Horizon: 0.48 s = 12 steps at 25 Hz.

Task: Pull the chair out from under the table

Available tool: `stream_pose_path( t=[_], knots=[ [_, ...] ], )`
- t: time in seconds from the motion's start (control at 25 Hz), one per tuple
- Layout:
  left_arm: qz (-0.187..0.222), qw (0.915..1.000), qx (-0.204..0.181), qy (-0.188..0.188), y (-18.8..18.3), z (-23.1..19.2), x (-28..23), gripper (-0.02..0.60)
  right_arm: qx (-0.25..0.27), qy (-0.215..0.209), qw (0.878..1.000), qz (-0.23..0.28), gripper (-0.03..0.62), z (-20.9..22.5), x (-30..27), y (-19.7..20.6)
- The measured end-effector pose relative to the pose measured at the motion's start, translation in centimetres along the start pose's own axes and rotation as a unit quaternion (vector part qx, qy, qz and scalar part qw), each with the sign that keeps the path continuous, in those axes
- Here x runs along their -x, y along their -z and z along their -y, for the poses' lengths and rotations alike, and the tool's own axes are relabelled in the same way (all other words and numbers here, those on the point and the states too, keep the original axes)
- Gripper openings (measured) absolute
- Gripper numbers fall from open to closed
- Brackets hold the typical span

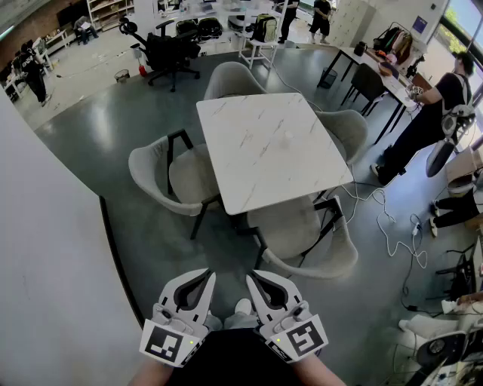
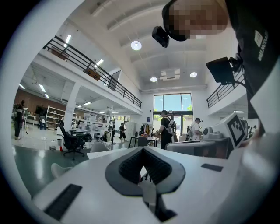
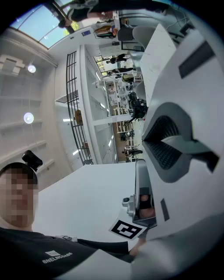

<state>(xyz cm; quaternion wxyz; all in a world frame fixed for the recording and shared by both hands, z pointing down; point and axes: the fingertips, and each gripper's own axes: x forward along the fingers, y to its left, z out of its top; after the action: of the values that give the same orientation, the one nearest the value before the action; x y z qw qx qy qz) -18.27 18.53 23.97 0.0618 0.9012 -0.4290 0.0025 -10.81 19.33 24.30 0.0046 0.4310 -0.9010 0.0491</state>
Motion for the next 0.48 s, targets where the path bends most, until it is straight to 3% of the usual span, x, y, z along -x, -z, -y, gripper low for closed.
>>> stream_pose_path(
  t=[0.16,0.48],
  knots=[
    [0.008,0.9997,0.023,0.007,-0.3,-0.8,0.1,0.003,-0.003,0.000,1.000,-0.002,0.012,0.1,-0.6,0.1],
    [-0.012,0.9997,0.016,0.014,0.4,-2.1,0.3,0.003,-0.010,0.004,1.000,-0.001,0.012,-0.3,-1.7,0.3]
  ],
)
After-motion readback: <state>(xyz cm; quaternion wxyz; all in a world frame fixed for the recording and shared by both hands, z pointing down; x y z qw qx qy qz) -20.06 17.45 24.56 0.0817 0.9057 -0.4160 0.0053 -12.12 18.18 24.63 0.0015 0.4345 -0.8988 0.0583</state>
